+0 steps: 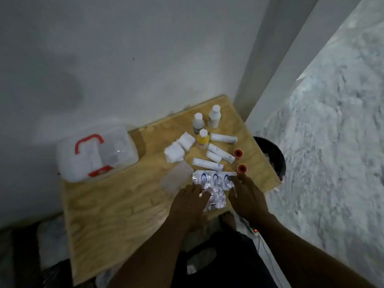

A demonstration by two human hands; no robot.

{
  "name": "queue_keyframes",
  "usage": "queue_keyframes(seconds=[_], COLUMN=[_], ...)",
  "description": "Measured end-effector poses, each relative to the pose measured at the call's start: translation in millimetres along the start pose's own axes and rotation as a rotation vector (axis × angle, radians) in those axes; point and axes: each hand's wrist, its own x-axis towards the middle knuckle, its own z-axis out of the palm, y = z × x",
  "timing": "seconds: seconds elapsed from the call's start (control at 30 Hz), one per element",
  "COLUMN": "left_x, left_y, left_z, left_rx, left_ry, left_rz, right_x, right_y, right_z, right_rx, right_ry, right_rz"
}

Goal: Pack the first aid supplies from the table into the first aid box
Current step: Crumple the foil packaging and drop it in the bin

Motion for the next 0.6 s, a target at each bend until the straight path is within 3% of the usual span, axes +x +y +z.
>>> queue_keyframes(seconds=[0.2, 0.43, 0.6], left_x=[1, 4, 6], left_y=[-3, -4, -3], left_z=[12, 12, 7], left_rx=[0.021, 0.066, -0.063], left_ry=[0.077, 0.127, 0.084], left_rz=[-0.056, -0.069, -0.108], right_x=[13, 26, 30], right_y=[2, 6, 3], right_z=[18, 16, 11], right_rx=[-0.199, -0.315, -0.271], right_ry=[-0.125, -0.073, -0.076], right_rz=[-0.065, -0.137, -0.165])
